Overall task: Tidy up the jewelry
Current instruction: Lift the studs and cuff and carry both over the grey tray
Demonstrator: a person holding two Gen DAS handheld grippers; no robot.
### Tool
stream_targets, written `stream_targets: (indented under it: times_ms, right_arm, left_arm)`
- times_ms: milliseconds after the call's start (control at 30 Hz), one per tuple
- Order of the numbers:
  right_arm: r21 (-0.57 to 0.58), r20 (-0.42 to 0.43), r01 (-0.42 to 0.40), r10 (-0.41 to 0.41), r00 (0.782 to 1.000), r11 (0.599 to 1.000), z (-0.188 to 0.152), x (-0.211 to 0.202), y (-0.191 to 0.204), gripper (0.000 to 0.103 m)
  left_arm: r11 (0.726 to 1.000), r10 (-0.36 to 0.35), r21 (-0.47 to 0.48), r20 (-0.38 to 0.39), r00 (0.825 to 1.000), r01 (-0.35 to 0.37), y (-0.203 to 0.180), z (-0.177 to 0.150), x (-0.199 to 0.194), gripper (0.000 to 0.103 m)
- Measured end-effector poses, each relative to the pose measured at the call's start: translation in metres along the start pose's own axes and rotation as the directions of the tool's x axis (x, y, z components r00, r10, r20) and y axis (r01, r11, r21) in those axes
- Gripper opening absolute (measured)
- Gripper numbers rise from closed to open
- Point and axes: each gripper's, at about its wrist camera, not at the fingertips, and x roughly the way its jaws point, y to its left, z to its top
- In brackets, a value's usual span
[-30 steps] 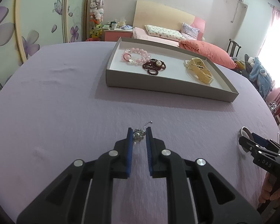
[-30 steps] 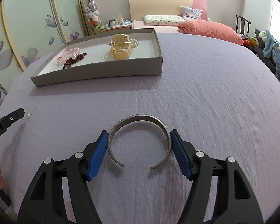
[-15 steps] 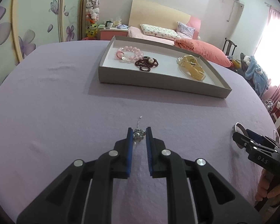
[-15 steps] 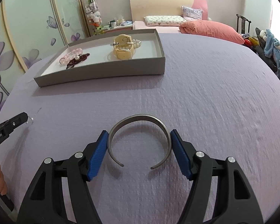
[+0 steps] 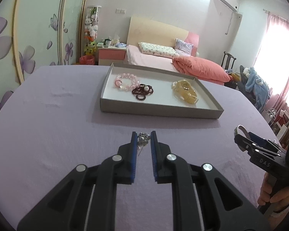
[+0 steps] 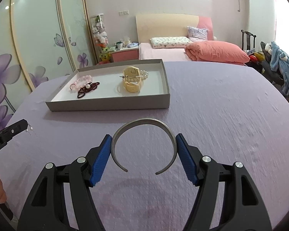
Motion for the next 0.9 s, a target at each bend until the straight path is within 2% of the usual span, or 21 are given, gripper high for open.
stream_targets:
  times_ms: [333, 533, 733, 900]
  right_arm:
    - [-0.004, 0.118, -0.020, 0.020, 0.993, 1.000, 0.029, -0.011, 0.012, 0.067]
    - [-0.019, 0.223, -0.021, 0.025, 0.975, 1.000, 0.052, -0.017, 0.021, 0.067]
    - [-0.016, 0.297, -0.027, 0.030, 0.954, 1.000, 0.075, -0.010, 0.025, 0.068]
    - [0.009, 0.342, -0.034, 0.028, 0.939, 0.999, 0.092, 0.012, 0.023, 0.068]
  left_arm:
    - [0.999, -0.010, 0.044, 0.107, 0.994, 0.005, -0.010, 0.025, -0.009, 0.014]
    - [0.996, -0.007, 0.087, 0.193, 0.981, -0.010, -0.018, 0.052, -0.010, 0.014]
    - [0.991, 0.008, 0.125, 0.255, 0.967, -0.041, -0.026, 0.081, 0.006, 0.014]
    - [0.990, 0.037, 0.119, 0.262, 0.964, -0.070, -0.026, 0.103, 0.038, 0.014]
